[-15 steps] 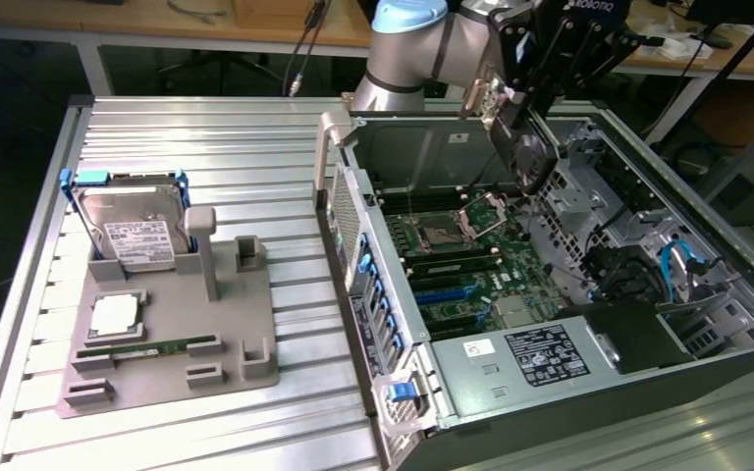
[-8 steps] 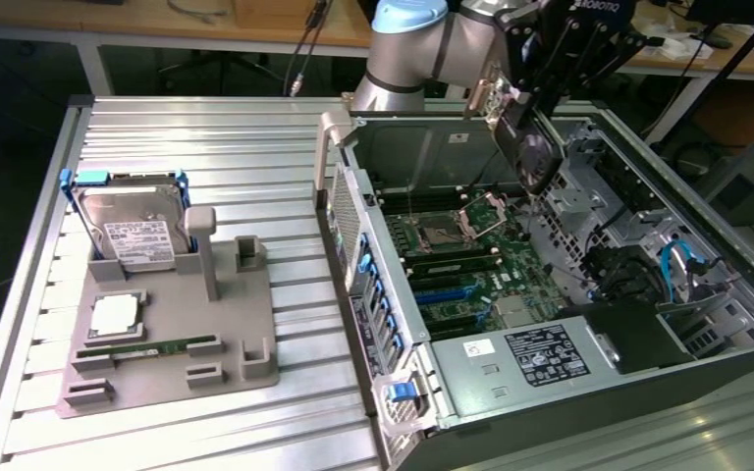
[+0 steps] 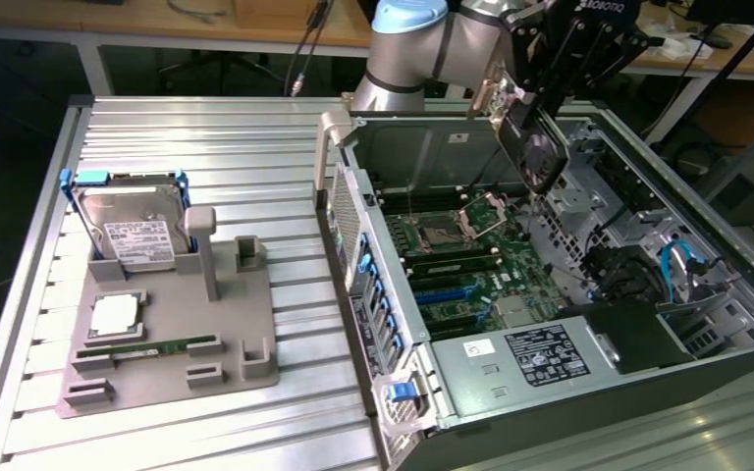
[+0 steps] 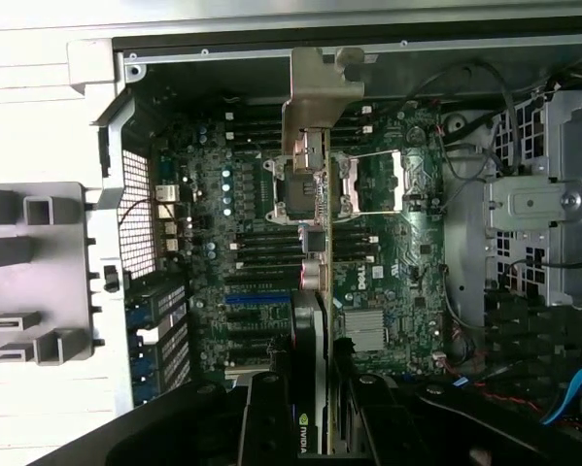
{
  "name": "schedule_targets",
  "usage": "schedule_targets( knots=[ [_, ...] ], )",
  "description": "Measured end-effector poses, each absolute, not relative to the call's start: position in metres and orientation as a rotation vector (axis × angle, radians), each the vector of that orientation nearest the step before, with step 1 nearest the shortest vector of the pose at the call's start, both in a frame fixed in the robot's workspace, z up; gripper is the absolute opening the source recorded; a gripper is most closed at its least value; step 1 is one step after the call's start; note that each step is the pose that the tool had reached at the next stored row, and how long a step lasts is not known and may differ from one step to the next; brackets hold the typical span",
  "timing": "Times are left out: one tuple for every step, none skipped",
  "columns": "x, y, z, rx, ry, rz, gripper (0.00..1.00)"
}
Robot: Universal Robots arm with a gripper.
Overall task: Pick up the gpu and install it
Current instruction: 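Pick up the gpu and move the gpu toward the slot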
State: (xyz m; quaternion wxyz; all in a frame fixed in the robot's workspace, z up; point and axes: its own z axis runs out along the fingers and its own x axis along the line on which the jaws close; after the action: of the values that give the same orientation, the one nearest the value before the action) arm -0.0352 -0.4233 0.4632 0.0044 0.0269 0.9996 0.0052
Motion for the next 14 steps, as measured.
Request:
schedule_targets(
  knots=[
    [-0.0346, -0.4233, 0.4632, 0.084, 3.132, 0.016, 0.27],
    [-0.0335, -0.4233, 0.4632, 0.084, 3.132, 0.016, 0.27],
    [-0.0325, -0.4233, 0.4632, 0.084, 3.132, 0.016, 0.27],
    [-0.0316, -0.4233, 0.4632, 0.084, 3.132, 0.016, 0.27],
    [-0.0307, -0.4233, 0.4632, 0.084, 3.132, 0.016, 0.27],
    [-0.0297, -0.4233, 0.4632, 0.083, 3.132, 0.016, 0.27],
    [-0.0296, -0.4233, 0.4632, 0.082, 3.132, 0.016, 0.27],
    [-0.0296, -0.4233, 0.4632, 0.082, 3.132, 0.016, 0.27],
    [-0.0296, -0.4233, 0.4632, 0.081, 3.132, 0.016, 0.27],
    [-0.0296, -0.4233, 0.4632, 0.08, 3.132, 0.016, 0.27],
    [-0.0296, -0.4233, 0.4632, 0.08, 3.132, 0.016, 0.27],
    [-0.0296, -0.4233, 0.4632, 0.079, 3.132, 0.016, 0.27],
    [-0.0296, -0.4233, 0.4632, 0.078, 3.132, 0.016, 0.27],
    [-0.0296, -0.4233, 0.4632, 0.078, 3.132, 0.016, 0.27]
  ],
)
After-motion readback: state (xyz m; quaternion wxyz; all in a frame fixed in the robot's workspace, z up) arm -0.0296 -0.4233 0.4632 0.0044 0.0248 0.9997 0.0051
